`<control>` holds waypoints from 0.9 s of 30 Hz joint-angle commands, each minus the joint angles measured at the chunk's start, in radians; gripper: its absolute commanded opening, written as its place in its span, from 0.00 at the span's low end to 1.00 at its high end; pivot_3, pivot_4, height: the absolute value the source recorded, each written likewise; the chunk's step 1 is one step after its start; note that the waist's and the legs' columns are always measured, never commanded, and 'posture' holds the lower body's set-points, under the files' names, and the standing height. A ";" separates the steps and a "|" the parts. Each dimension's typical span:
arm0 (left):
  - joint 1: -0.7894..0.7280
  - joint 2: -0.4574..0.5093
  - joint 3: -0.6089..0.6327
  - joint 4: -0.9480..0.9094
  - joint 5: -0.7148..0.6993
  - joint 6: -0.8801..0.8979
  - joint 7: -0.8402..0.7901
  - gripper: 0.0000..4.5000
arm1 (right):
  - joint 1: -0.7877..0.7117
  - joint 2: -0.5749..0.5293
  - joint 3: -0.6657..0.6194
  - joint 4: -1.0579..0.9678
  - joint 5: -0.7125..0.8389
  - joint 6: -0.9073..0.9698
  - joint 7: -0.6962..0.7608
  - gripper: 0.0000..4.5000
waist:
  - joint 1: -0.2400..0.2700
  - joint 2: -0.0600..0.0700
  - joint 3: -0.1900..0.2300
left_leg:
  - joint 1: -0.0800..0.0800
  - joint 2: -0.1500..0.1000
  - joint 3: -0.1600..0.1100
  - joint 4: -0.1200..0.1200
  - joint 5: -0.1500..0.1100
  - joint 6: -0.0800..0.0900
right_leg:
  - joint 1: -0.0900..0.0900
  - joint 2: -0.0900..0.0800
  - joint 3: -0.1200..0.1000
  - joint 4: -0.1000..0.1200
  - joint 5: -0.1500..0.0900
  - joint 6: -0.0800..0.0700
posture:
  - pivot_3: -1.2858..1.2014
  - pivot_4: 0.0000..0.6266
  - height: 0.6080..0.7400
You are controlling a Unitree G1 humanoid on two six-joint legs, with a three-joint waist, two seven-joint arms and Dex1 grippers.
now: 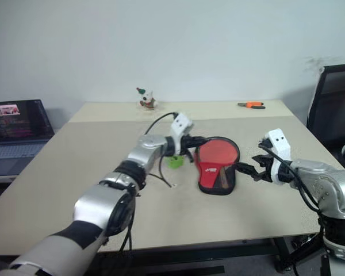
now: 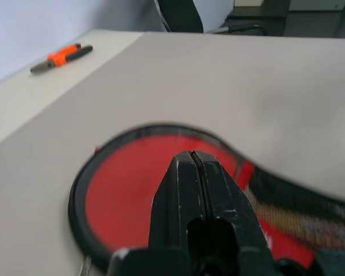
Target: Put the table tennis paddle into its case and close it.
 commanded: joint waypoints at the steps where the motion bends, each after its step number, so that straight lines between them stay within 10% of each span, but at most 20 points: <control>1: 0.074 0.075 0.032 -0.166 -0.080 0.026 -0.196 0.00 | -0.054 0.033 0.036 0.101 -0.063 -0.079 -0.020 1.00 | 0.000 0.000 0.000 | 0.000 0.000 0.000 0.000 0.000 0.000 | -0.001 0.000 0.000 0.000 0.000 0.000 | 0.52 0.24 1.00; 12: 0.450 0.311 0.084 -0.857 -0.261 0.424 -0.254 0.00 | -0.209 0.176 0.164 0.634 -0.283 -0.374 0.016 1.00 | 0.015 0.000 0.000 | -0.002 0.001 0.000 0.001 0.000 0.000 | -0.003 -0.002 0.001 0.003 0.000 0.000 | 0.52 0.24 1.00; 27: 0.511 0.345 0.075 -1.011 -0.312 0.509 -0.163 0.00 | -0.272 0.222 0.215 0.874 -0.410 -0.464 0.115 1.00 | 0.005 0.000 0.000 | 0.006 0.001 0.002 0.002 0.000 0.000 | 0.002 -0.001 0.003 0.007 0.000 -0.001 | 0.52 0.24 1.00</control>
